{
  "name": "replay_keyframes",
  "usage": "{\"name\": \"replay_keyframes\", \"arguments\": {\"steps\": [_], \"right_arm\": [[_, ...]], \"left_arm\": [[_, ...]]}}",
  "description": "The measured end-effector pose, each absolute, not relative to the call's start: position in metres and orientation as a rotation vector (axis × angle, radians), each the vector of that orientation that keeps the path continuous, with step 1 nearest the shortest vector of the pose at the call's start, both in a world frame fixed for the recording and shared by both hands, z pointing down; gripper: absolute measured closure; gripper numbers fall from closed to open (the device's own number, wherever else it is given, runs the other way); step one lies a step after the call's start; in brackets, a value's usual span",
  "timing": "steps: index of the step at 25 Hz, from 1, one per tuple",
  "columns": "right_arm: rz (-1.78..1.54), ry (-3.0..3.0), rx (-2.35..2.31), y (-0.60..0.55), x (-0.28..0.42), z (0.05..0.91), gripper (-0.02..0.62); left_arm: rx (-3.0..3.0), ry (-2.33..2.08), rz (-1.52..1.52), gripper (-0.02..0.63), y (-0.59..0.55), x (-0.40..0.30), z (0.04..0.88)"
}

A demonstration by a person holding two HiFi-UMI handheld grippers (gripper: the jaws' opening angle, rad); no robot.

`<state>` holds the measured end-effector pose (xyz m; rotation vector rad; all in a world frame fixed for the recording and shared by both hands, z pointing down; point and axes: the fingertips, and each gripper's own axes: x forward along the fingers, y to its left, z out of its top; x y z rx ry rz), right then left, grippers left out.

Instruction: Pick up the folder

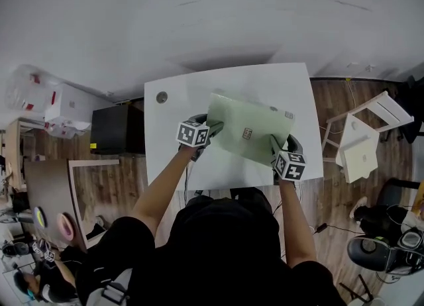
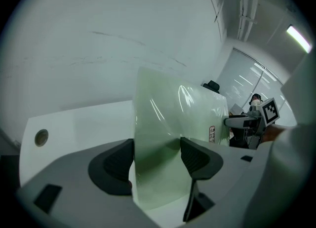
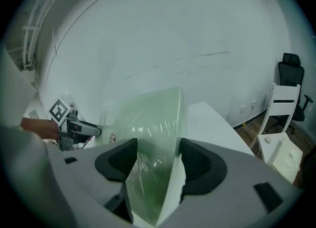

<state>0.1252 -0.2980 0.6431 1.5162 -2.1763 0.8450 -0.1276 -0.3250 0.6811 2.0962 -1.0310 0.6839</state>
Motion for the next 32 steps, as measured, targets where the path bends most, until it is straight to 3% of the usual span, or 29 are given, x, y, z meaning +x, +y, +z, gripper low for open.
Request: {"name": "replay_keyframes", "arguments": {"steps": [8, 11, 32], "right_arm": [[0.751, -2.275, 1.494, -0.263, 0.086, 0.606, 0.295], [0.715, -2.297, 1.488, -0.239, 0.065, 0.595, 0.295], [0.583, -2.392, 1.435, -0.126, 0.000, 0.551, 0.298]], "left_arm": [[2.109, -1.125, 0.652, 0.309, -0.277, -0.167, 0.639], [2.105, -1.147, 0.644, 0.281, -0.250, -0.184, 0.630], [2.129, -1.293, 0.543, 0.281, -0.123, -0.250, 0.586]]}}
